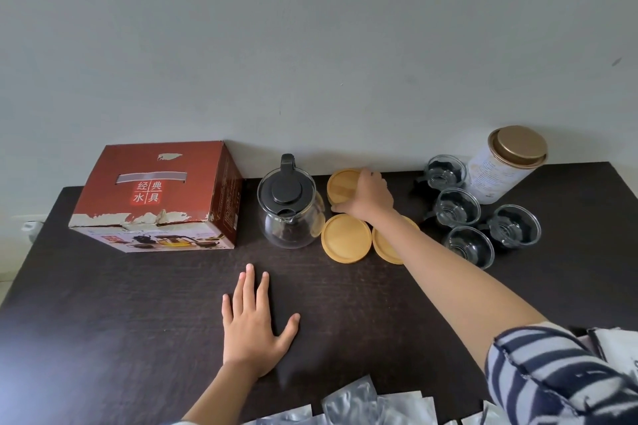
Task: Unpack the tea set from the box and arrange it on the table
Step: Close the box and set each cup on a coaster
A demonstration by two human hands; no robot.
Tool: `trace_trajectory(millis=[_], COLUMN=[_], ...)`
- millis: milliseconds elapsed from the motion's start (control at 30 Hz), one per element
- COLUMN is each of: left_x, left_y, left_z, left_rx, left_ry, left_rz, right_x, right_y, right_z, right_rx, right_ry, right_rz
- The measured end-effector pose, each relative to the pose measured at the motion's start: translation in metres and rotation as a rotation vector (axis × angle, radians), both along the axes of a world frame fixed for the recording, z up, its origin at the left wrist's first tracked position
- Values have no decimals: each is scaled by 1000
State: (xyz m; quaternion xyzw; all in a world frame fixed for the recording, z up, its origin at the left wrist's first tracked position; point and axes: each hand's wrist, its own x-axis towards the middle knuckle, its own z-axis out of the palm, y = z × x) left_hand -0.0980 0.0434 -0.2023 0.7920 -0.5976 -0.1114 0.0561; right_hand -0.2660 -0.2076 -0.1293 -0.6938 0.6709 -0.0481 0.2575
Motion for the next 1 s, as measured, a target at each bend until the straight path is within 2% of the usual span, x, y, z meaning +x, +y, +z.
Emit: trace_trajectory(millis=[167,300,500,733,833,1000], left_x=[0,0,0,0,0,0], left_y=[0,0,0,0,0,0], left_z=[0,0,1,1,2,1], left_rx=[0,-4,2,10,16,18], left_ry=[7,12,14,6,-5,1], left_rz=[4,2,3,1,0,1], right_x=[-20,-45,-56,-49,-50,-49], right_y=[-7,-15,-18,-22,-24,-24], right_z=[15,32,29,27,25,19], right_rx=[55,82,-18,29,21,46], right_ry=[-18,182,484,633,632,454], right_rz=[63,163,259,237,227,225])
